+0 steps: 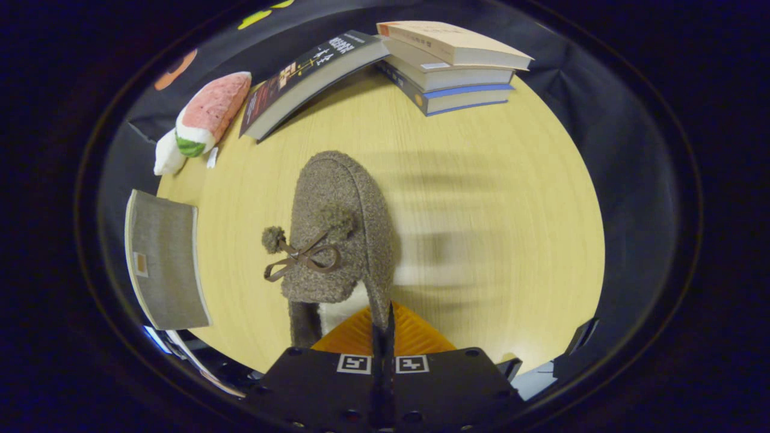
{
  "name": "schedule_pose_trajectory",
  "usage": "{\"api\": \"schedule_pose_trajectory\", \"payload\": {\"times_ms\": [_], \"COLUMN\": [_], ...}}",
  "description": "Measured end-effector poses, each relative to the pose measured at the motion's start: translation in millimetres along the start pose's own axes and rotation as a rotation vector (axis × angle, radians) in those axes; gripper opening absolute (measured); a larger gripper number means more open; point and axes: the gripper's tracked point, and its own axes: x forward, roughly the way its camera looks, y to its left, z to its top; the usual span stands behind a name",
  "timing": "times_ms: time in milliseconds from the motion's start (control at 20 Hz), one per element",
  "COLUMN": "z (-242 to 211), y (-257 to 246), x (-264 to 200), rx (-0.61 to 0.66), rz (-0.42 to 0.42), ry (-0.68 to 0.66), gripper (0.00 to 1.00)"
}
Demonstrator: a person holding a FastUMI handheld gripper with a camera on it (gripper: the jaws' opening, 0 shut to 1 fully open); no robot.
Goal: Open the storage box then place both shoes into the box .Put the left shoe in first, then the right shoe, with the right side of both shoes facing outward in a uniform manner.
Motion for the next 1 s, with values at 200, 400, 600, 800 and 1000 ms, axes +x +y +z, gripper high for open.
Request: {"api": "schedule_pose_trajectory", "payload": {"times_ms": [200,400,600,800,1000], "z": [3.2,9.3,4.4,-7.6,-29.3], "y": [40.1,98.7,192.4,274.5,349.3], "x": [-54.1,-98.7,-130.9,-140.3,-134.0], "rx": [0.025,-0.001,-0.065,-0.132,-0.16], "rz": [0.069,0.082,0.179,0.218,0.251], "ry": [-0.071,-0.125,-0.141,-0.132,-0.1], "gripper": [0.0,0.0,0.0,0.0,0.0]}}
